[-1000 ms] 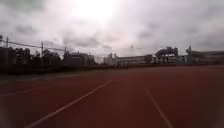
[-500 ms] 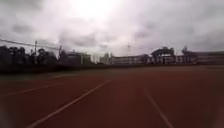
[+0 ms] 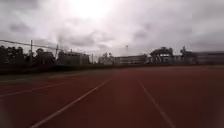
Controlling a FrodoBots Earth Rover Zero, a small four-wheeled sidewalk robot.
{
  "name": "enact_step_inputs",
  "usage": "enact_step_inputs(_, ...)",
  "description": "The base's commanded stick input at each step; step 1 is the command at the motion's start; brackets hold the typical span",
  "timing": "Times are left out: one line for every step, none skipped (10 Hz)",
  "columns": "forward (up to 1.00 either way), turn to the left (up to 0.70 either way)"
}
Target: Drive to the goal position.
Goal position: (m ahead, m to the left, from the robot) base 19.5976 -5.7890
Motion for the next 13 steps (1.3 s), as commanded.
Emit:
enact_step_inputs(0.50, 0.00)
enact_step_inputs(0.50, 0.00)
enact_step_inputs(0.50, 0.00)
enact_step_inputs(0.50, 0.00)
enact_step_inputs(0.50, 0.00)
enact_step_inputs(0.50, 0.00)
enact_step_inputs(0.50, 0.00)
enact_step_inputs(0.50, 0.00)
enact_step_inputs(0.50, 0.00)
enact_step_inputs(0.50, 0.00)
enact_step_inputs(0.50, 0.00)
enact_step_inputs(0.50, 0.00)
enact_step_inputs(0.50, 0.00)
